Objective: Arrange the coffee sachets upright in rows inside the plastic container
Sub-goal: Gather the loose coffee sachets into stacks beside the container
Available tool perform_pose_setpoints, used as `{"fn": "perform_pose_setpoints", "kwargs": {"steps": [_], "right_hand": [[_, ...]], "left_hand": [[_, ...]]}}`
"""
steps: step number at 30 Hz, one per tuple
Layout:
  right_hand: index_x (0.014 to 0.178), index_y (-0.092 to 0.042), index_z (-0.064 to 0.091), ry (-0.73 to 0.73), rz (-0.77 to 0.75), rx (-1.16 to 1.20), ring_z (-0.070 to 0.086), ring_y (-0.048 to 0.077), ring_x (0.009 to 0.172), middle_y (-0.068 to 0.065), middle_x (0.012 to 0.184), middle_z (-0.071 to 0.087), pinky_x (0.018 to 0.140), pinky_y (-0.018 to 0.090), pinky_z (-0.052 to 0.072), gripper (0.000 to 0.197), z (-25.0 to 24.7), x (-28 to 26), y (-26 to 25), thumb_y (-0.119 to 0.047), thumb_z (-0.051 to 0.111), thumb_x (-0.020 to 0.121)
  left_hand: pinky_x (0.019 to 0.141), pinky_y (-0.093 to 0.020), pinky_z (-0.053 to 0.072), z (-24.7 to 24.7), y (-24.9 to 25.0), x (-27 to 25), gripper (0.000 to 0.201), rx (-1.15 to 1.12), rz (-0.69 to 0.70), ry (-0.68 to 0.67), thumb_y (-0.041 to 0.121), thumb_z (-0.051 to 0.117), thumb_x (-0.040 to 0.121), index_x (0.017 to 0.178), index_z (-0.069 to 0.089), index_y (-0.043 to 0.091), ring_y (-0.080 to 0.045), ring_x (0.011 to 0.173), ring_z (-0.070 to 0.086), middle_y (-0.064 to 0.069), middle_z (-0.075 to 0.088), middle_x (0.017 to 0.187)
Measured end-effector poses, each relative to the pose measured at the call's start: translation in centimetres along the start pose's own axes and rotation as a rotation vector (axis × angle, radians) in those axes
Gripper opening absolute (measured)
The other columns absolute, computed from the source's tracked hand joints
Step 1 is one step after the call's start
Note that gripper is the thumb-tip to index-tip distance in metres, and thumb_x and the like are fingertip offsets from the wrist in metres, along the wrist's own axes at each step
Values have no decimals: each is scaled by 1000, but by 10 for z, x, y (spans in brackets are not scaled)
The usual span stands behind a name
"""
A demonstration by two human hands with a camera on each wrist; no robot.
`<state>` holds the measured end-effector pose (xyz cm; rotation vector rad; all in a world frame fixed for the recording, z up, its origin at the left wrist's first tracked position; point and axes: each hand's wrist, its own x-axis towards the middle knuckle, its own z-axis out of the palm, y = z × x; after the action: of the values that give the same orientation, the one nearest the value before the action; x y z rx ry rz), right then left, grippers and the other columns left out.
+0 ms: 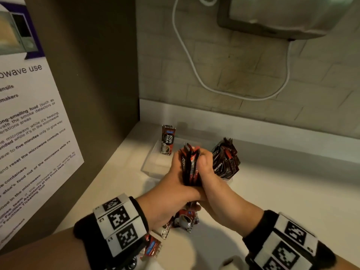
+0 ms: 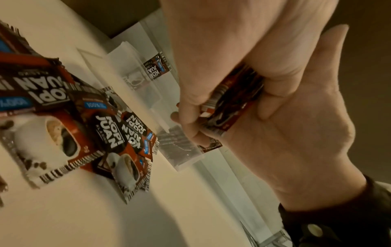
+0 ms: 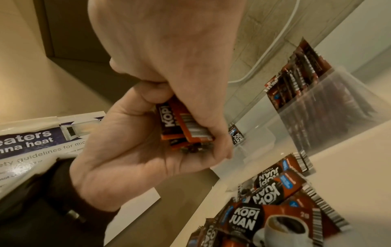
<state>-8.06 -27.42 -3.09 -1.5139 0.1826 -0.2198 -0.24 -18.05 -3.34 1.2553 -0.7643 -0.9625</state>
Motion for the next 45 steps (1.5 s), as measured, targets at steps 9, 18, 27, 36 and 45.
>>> {"fn": "perform_pose_setpoints", "kwargs": {"steps": [9,18,27,36,45], "right_hand": [[116,-24,49,402,-268,-237,59,18,110,-2,113,60,92,32,49,63,-23,22,-25,-65,54,69],[88,-25,51,812,-343,-242,60,17,80,-1,92,58,71,33,45,9,-98,23,-31,-31,58,86],[95,-18,51,864,-106,-270,59,21,84,6,100,58,75,39,45,5,-124,21,3,-21,54,94],[97,-20,51,793,15,-249,58,24,89,5,99,57,74,40,45,10,-122,24,12,-29,53,94],[125,-25,43,637,215,-87,56,17,109,-3,117,58,90,46,47,42,-108,35,17,-53,39,94]], "left_hand": [[79,-36,53,-17,26,44,38,91,57,217,3,61,89,120,54,24,-18,91,63,-3,66,96],[101,-41,45,-30,13,140,48,355,-100,165,15,64,90,133,42,17,-26,112,55,-8,58,121],[108,-46,40,-23,-34,169,89,504,-298,-31,49,72,78,146,26,13,-30,124,52,-10,53,137],[79,-36,52,-23,-8,158,58,146,-549,-52,65,55,83,111,55,14,-24,94,60,-10,61,106],[102,-47,46,-4,-21,174,55,-38,-506,143,51,50,92,129,59,11,-33,112,61,-16,65,123]]}}
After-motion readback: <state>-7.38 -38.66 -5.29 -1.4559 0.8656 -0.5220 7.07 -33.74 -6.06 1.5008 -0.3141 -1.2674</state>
